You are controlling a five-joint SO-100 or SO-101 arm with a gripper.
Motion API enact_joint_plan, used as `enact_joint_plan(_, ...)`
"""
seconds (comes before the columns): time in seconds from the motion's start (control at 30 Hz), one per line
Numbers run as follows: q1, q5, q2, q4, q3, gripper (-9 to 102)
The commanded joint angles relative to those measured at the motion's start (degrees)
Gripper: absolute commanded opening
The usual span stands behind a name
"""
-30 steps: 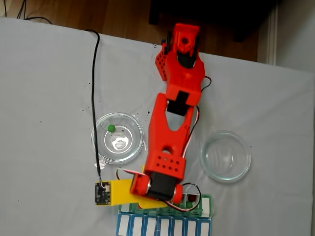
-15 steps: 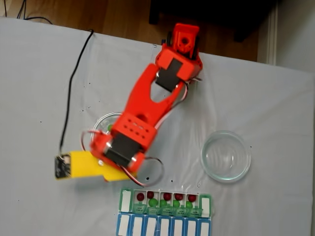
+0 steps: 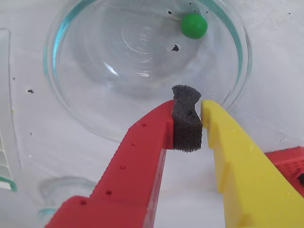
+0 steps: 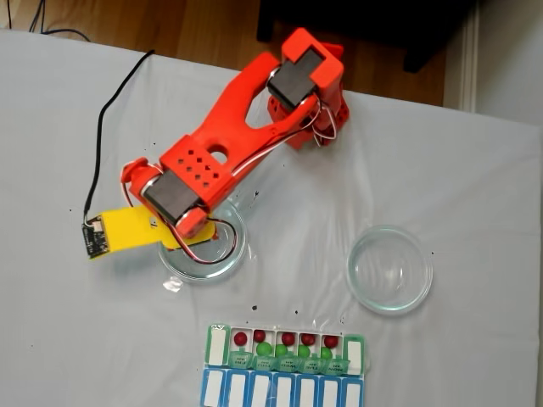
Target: Sort medicines into box.
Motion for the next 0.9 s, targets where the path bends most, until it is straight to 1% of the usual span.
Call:
enact_joint_plan(0.0, -0.62, 0.0, 7.56, -4.31, 3.6, 2)
enact_joint_plan(0.13, -2.64, -0.09, 8.79, -8.61, 9.23, 4)
enact_joint_plan(0.27, -3.43, -3.34, 8.7, -10.81, 11.6, 7)
enact_joint_plan(0.4, -3.25, -7.65, 8.35, -11.95, 12.3, 14)
enact_joint_plan(0.63, -0.62, -13.8, 7.12, -14.68, 12.13, 29)
enact_joint_plan(0.87, 2.55, -16.44, 7.29, -15.29, 11.78, 36)
